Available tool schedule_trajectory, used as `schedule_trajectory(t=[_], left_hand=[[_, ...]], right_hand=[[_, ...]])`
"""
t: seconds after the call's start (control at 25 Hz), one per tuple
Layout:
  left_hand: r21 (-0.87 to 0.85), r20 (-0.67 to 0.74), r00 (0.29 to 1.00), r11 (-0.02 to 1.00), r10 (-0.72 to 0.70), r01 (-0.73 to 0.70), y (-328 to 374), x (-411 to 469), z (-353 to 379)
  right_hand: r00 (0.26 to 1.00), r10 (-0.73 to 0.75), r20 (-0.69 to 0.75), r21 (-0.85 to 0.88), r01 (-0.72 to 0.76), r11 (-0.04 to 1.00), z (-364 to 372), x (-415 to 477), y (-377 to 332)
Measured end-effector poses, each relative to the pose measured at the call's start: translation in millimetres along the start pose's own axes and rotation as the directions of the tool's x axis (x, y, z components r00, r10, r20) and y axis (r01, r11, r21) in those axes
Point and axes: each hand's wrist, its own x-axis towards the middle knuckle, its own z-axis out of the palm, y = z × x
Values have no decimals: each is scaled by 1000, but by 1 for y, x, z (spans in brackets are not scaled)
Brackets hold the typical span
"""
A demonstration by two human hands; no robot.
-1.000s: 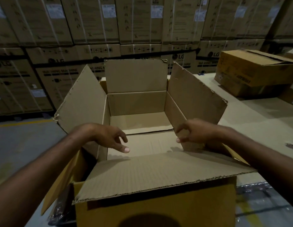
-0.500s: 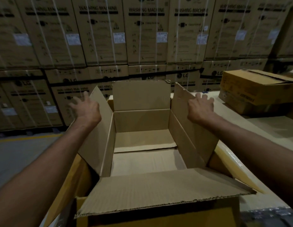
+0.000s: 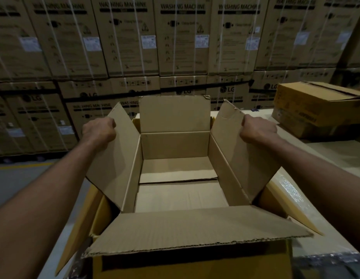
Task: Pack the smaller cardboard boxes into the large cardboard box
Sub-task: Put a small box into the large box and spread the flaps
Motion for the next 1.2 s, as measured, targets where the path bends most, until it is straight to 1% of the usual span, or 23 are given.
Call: schedule_trajectory(t=[0.08,0.16,0.28,0.36,0.52,0.64,0.8,0.88,0.96,1.0,1.08,1.16,1.2], left_hand=[[25,15,1000,1000,-2,2,1,-3,-1],[54,7,1000,998,18,-18,8,-5,-3],[-34,-38,998,998,59,-60,15,-7,-4],[-84,-56,996,994,63,-67,13,-4,-4],[-109,-41,998,993,43,-47,-3,1,1],[-97,-23,998,994,56,-58,-9,1,3],[-144,-50,998,989,27,-34,-4,6,3],[-124,-48,999,992,15,-21,-9,7,4],[-34,-33,999,999,30,-31,-12,7,4],[25,-49,997,998,57,-56,-10,6,5],[127,-113,981,982,157,-142,1,6,3],[178,-155,952,956,262,-234,20,4,-1],[178,-163,940,946,300,-271,30,2,-2]], right_hand=[[1000,-14,-11,-26,14,1000,2,-2,-6],[998,-30,-47,-95,26,995,4,-4,-12],[997,-43,-64,-160,32,987,1,-7,-25],[998,-26,-57,-169,16,985,-1,-7,-28],[998,10,-61,-187,-22,982,1,-7,-23],[998,-1,-68,-198,-13,980,2,-9,-24],[998,3,-63,-164,-14,986,2,-9,-27],[998,25,-56,-137,-33,990,2,-9,-27],[997,29,-73,-144,-40,989,3,-11,-29],[993,-13,-113,-170,-6,985,4,-12,-30],[957,-197,-212,-223,149,963,6,-14,-34],[880,-388,-274,-224,334,916,6,-17,-41],[848,-445,-288,-200,401,894,6,-19,-46]])
